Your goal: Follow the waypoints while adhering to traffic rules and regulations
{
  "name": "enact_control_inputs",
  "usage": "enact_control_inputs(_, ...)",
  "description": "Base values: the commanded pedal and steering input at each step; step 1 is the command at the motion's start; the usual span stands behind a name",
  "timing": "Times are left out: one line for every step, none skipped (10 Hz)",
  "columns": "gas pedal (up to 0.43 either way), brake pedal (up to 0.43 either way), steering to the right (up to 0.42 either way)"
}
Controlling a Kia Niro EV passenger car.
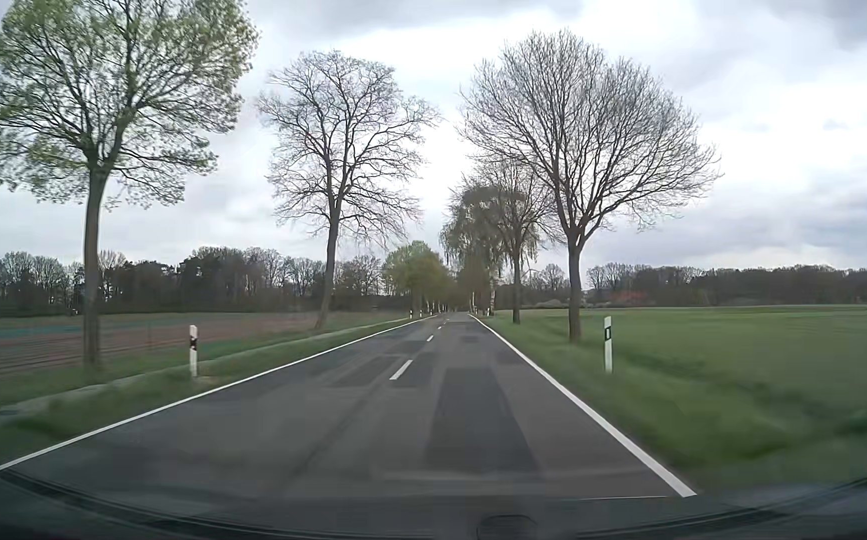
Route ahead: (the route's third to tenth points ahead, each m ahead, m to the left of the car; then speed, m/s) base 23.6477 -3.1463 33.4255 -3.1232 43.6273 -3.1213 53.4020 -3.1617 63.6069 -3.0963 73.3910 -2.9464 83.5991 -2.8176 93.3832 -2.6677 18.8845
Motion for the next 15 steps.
enact_control_inputs(0.059,0.0,0.002)
enact_control_inputs(0.059,0.0,0.002)
enact_control_inputs(0.059,0.0,0.002)
enact_control_inputs(0.059,0.0,0.002)
enact_control_inputs(0.059,0.0,0.001)
enact_control_inputs(0.059,0.0,0.001)
enact_control_inputs(0.059,0.0,0.001)
enact_control_inputs(0.059,0.0,0.0)
enact_control_inputs(0.059,0.0,0.0)
enact_control_inputs(0.059,0.0,0.0)
enact_control_inputs(0.059,0.0,0.0)
enact_control_inputs(0.059,0.0,-0.001)
enact_control_inputs(0.059,0.0,-0.001)
enact_control_inputs(0.059,0.0,-0.001)
enact_control_inputs(0.059,0.0,-0.001)
